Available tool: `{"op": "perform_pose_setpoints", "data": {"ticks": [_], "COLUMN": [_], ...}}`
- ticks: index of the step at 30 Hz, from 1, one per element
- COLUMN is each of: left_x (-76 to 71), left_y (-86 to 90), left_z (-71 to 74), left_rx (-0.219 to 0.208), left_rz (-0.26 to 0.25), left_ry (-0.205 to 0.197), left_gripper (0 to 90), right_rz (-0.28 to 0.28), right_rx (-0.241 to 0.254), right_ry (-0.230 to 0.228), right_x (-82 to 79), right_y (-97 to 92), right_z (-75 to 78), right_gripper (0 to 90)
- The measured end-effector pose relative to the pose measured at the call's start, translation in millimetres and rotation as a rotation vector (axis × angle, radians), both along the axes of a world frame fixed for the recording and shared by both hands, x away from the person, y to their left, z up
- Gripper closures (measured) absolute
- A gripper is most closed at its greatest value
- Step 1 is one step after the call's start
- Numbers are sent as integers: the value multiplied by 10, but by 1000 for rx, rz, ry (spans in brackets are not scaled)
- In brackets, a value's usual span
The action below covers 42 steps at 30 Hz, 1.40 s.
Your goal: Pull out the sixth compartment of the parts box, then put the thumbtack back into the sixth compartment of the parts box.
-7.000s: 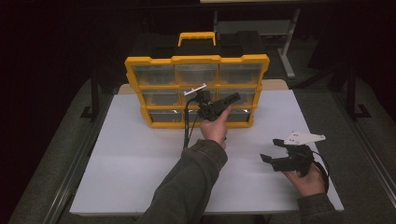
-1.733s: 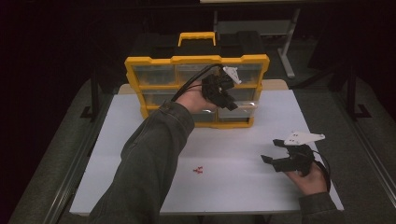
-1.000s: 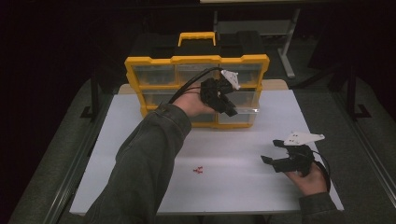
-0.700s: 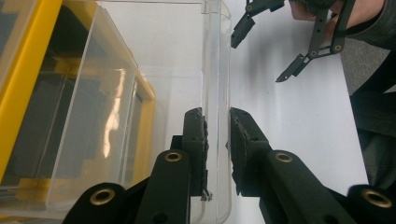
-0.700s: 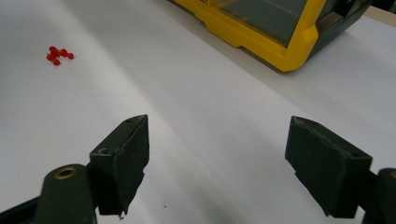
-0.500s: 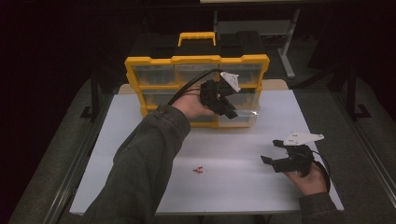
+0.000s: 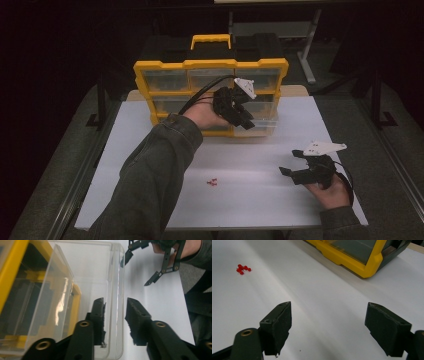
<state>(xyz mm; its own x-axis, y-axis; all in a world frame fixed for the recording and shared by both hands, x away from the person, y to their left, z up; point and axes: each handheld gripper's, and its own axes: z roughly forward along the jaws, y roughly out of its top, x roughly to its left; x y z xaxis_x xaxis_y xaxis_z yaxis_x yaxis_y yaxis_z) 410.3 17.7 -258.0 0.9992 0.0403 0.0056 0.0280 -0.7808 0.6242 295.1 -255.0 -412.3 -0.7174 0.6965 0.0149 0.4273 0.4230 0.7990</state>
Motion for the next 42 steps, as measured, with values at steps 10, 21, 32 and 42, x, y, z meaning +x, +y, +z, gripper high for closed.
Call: {"op": "perform_pose_setpoints", "data": {"ticks": [10,21,32,42], "left_x": [-93,-224,-397,-560], "left_y": [114,415,763,1057], "left_z": [118,165,70,-80], "left_rx": [-46,-90,-111,-102], "left_rz": [28,84,164,222], "left_ry": [-30,-52,-47,-45], "left_gripper": [610,572,543,447], "right_rz": [-5,-4,-4,11], "right_rx": [16,23,8,-6], "right_ry": [15,22,22,32], "right_x": [10,15,12,-34], "right_y": [-13,5,35,69], "right_z": [1,-8,-10,-28], "right_gripper": [205,203,209,217]}}
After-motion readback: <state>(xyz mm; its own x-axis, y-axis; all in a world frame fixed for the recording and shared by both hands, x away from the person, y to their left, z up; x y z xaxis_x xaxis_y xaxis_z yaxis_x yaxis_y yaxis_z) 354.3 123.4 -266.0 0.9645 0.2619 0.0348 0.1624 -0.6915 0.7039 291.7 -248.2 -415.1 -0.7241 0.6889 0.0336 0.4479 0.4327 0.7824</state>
